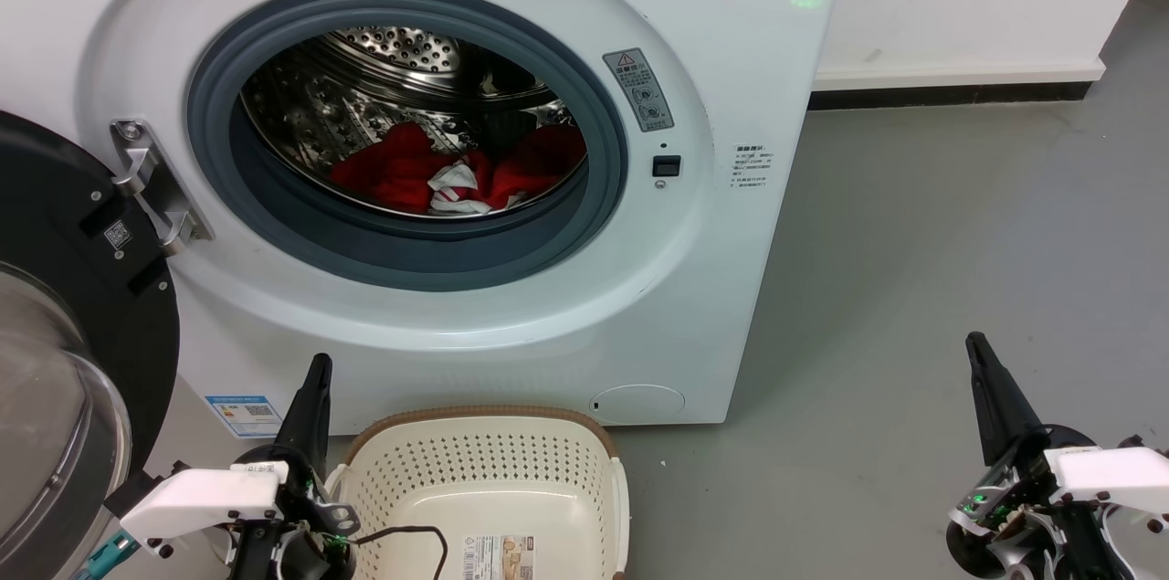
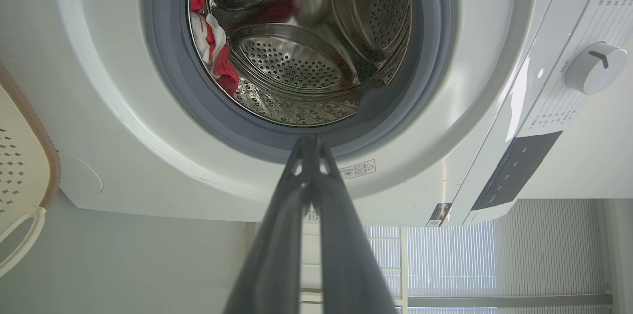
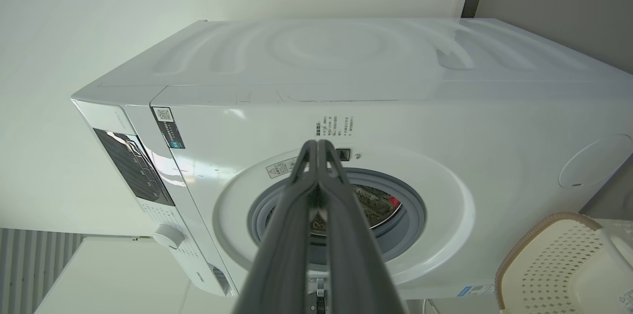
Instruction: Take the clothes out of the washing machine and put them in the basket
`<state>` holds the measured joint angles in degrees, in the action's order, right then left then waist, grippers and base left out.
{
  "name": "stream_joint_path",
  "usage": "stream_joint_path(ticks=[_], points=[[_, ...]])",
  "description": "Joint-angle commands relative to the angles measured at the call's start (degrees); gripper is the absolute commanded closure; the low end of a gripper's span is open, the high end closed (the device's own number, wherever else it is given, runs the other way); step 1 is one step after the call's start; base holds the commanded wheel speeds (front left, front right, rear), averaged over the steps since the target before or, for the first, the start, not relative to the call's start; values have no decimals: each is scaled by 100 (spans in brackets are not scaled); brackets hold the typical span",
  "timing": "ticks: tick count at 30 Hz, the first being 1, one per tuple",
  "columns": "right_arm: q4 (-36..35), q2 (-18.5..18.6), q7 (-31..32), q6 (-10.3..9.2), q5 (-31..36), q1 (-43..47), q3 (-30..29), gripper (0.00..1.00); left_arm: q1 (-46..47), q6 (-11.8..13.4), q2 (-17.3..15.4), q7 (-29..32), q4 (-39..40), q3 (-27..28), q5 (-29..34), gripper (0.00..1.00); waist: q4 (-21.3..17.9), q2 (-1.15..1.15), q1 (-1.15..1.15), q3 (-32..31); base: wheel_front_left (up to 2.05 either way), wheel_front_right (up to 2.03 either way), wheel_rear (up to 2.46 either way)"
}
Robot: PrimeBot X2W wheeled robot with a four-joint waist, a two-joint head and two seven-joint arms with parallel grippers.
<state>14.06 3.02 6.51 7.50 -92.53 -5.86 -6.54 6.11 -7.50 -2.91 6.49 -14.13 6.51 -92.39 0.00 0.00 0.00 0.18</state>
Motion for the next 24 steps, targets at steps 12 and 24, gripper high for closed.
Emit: stream_joint_path(ticks=[12, 24], points=[[9, -22, -4, -2, 25, -80, 3, 100, 32, -9, 10, 22, 6, 14, -6, 100, 0, 0, 0, 0, 0, 0, 0], [9, -22, -4, -2, 25, -80, 3, 100, 32, -9, 10, 22, 7, 14, -3, 100, 0, 0, 0, 0, 0, 0, 0]])
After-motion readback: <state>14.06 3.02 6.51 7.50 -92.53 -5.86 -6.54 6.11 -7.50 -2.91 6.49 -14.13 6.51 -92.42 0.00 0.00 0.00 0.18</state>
